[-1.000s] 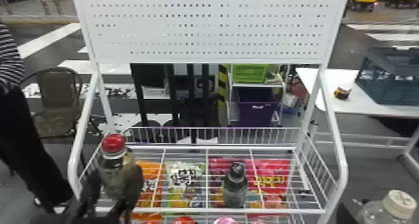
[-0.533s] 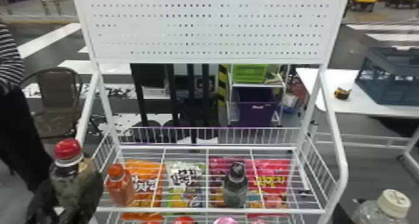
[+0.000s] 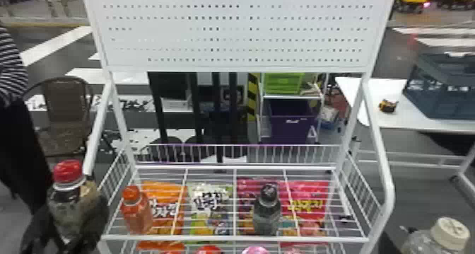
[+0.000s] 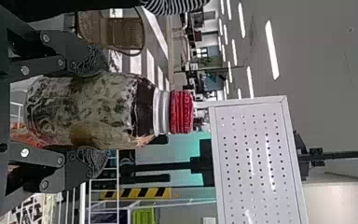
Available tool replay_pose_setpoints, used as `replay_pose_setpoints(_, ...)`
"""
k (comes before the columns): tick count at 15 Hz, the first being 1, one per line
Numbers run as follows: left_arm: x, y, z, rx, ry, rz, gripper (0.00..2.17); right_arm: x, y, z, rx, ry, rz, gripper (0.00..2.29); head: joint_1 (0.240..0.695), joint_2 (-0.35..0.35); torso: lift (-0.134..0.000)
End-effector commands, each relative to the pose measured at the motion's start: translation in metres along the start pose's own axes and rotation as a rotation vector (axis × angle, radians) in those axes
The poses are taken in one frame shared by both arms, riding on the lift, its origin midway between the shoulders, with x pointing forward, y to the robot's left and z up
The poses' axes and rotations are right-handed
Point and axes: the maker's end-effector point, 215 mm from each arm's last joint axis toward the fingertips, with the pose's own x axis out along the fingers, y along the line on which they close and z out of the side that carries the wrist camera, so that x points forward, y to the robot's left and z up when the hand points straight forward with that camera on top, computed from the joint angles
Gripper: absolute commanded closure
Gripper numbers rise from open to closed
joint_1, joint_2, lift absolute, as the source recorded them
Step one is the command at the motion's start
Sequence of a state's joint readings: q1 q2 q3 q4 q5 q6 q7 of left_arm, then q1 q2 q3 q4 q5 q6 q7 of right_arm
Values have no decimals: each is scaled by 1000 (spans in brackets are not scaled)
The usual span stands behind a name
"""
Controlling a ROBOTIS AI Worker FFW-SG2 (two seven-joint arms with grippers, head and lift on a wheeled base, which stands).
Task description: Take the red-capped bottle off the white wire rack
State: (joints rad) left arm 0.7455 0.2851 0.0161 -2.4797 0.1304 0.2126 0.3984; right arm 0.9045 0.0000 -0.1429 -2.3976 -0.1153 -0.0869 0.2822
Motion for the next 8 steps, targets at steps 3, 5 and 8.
replay_pose_setpoints(3,-2,1,4,1,-3,1,2145,-1,1,0,2,-1,0,1376,499,0,0)
replay_pose_setpoints(5,-1,2,4,3,-1,5,2145,-1,0,0,3,-1,-1,1376,499,0,0)
replay_pose_setpoints(8,-2,1,4,0,-1,3,2145,-1,0,1,4,-3,-1,1376,499,0,0)
